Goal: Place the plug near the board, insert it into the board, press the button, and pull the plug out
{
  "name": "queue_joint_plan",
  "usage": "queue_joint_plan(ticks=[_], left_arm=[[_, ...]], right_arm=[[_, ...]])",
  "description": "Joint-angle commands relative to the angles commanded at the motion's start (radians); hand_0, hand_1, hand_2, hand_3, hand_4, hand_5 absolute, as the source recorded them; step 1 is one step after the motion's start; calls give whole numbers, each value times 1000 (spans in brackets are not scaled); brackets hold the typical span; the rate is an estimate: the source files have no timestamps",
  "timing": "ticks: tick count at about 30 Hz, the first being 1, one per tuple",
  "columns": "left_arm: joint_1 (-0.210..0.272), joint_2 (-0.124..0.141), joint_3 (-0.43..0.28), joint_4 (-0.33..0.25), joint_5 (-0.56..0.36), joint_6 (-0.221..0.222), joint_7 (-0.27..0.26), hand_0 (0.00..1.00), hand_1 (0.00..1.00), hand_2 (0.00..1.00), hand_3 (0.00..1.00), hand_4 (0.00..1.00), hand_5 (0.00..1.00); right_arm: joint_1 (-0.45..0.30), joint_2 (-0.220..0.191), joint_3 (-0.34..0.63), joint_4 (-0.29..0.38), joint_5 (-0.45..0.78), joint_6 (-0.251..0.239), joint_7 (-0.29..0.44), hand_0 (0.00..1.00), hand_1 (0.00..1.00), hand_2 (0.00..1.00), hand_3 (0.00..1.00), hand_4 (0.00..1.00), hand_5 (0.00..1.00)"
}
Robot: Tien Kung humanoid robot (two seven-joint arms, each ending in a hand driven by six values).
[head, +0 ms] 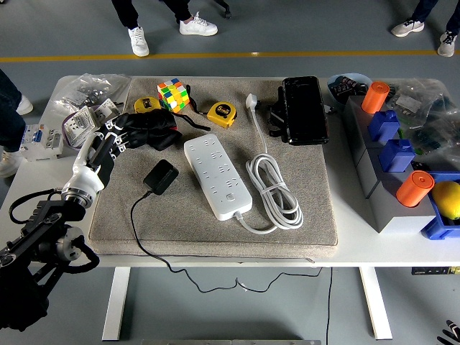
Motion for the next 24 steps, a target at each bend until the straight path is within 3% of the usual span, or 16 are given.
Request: queue_joint_plan(ticks=[4, 5, 6, 11, 15, 23, 24], left_arm=[[2, 0, -19, -11, -176, -31, 26, 713, 772, 824, 802, 998, 676], [3, -1, -23, -13, -214, -42, 39, 713, 772, 824, 802, 998, 676], [4, -1, -26, -15, -254, -53, 51, 647, 717, 771, 785, 998, 682], [10, -5, -43, -22, -463, -102, 117, 647, 717, 771, 785, 998, 682], [9, -5, -50, -30, -620, -117, 150, 613, 692, 735, 782, 998, 683], [14, -2, -66, -28, -684, -122, 156, 595, 684, 729, 778, 998, 686], [13, -2, -67, -28, -686, -121, 155, 350, 342, 375, 467, 998, 678]], right_arm=[[0, 0, -1, -1, 1, 0, 0, 591, 642, 561, 488, 754, 482], [0, 0, 0, 0, 1, 0, 0, 591, 642, 561, 488, 754, 482], [1, 1, 1, 0, 1, 0, 0, 591, 642, 561, 487, 755, 481], [2, 1, 3, 1, 1, 0, 0, 591, 642, 561, 487, 755, 481], [2, 0, 0, 0, 2, 1, 1, 591, 642, 561, 488, 755, 483], [-1, 0, -3, 0, 2, 1, 0, 591, 643, 562, 490, 757, 481], [0, -1, -4, 0, 2, 1, 0, 592, 643, 561, 490, 759, 480]])
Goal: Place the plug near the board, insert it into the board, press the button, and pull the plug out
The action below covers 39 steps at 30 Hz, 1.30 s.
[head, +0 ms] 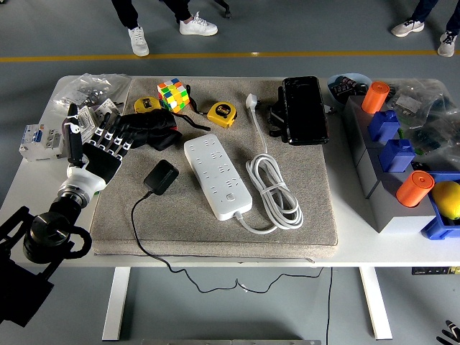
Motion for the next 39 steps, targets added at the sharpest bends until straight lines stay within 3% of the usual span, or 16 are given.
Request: queue_joint_plan(ticks=[5, 6, 11, 12, 17, 18, 23, 24, 29, 30, 35, 36, 39], left_arm=[[-3, -1, -4, 0, -8, -3, -10, 350, 342, 375, 467, 998, 678], [-3, -1, -4, 0, -4, -6, -12, 543, 676, 723, 708, 998, 684], [-3, -1, -3, 1, 3, -3, -19, 543, 676, 723, 708, 998, 684], [-2, -1, -2, 1, -1, -3, -19, 345, 386, 388, 483, 998, 682], [0, -1, -3, -2, 16, -6, -21, 345, 386, 388, 483, 998, 682], [0, -1, -3, -3, 21, -6, -21, 615, 692, 719, 691, 998, 681], [-2, 0, -1, -4, 16, 0, -23, 615, 692, 719, 691, 998, 681], [-1, 1, -1, -5, 17, 0, -25, 542, 641, 685, 670, 998, 680], [-1, -1, -2, -5, 37, 13, -33, 542, 641, 685, 670, 998, 680], [0, -1, -2, -5, 32, 15, -33, 305, 305, 348, 473, 998, 675], [4, -1, 0, -5, 21, 17, -34, 305, 305, 348, 473, 998, 675], [5, -2, -1, -5, 26, 16, -33, 465, 598, 644, 659, 998, 678], [4, -3, -4, -3, 35, 25, -37, 465, 598, 644, 659, 998, 678]], right_arm=[[0, -1, 1, 0, -1, -1, 0, 592, 643, 561, 490, 759, 480], [0, -1, 1, 0, -1, -1, 0, 592, 642, 562, 489, 758, 483], [1, -2, -1, 1, 0, -1, 0, 592, 642, 562, 489, 758, 483], [0, -2, -2, 1, 0, -1, 0, 592, 642, 561, 490, 759, 484], [-2, -3, -5, 1, 0, -1, 0, 592, 642, 561, 490, 759, 484], [-2, -3, -5, 1, 0, -1, 0, 592, 642, 562, 490, 760, 484], [0, -3, -4, 1, 0, -1, 0, 592, 642, 562, 490, 760, 484], [0, -3, -4, 1, 0, -1, -1, 592, 643, 561, 490, 760, 484], [-1, -2, -3, 0, 2, -1, -1, 592, 643, 561, 490, 760, 484], [-2, -2, -3, 0, 2, -1, -1, 593, 643, 561, 490, 761, 484], [-2, 0, -2, 0, 2, -1, 0, 593, 643, 561, 490, 761, 484], [-2, 0, -2, 1, 2, -1, 0, 592, 643, 562, 490, 761, 486], [-1, 0, -3, 1, 2, -1, 0, 592, 643, 562, 490, 761, 486]])
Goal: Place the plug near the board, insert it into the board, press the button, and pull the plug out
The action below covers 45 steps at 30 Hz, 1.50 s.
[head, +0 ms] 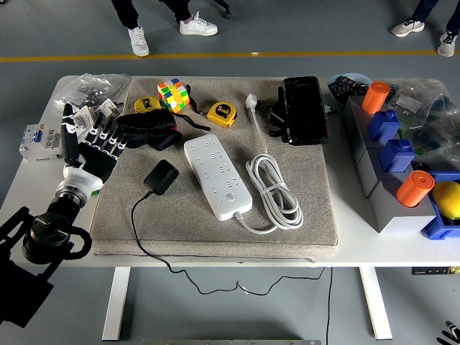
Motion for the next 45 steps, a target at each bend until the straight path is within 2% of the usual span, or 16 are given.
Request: queue_joint_plan(ticks=[8, 9, 15, 36, 45], left_arm=[[0, 1, -1, 1, -9, -3, 8, 497, 604, 644, 657, 998, 675], [0, 1, 0, 1, -10, -3, 9, 477, 579, 611, 637, 998, 673], [1, 0, -2, 0, -6, -2, 13, 464, 563, 598, 633, 998, 675], [10, 4, -7, -3, -2, -7, 26, 441, 538, 586, 630, 998, 665], [30, 14, -23, -7, 9, -10, 32, 435, 537, 584, 631, 998, 662]], right_arm=[[1, 0, 4, -1, 0, -1, 0, 593, 643, 562, 490, 761, 485], [1, 1, 3, -1, 0, 0, 0, 592, 642, 561, 490, 760, 486], [1, 2, 1, -4, 1, 0, -1, 593, 642, 562, 490, 760, 485], [4, -3, 9, -5, 4, -3, 0, 593, 642, 561, 488, 759, 485], [3, 2, 1, -16, 15, -2, 1, 591, 642, 559, 488, 757, 485]])
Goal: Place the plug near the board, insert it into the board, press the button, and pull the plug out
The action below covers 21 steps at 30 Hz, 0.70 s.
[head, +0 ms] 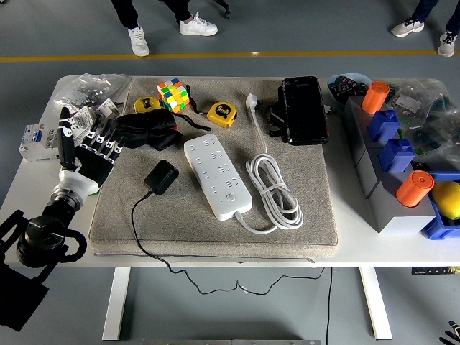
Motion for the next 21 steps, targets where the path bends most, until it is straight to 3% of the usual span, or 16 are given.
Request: queue_joint_plan(ticks=[21], left_arm=[[63, 31, -60, -39, 107, 17, -22, 424, 527, 579, 628, 998, 659]], right_arm=[[15, 4, -47, -23, 35, -3, -3, 591, 642, 558, 487, 756, 488]])
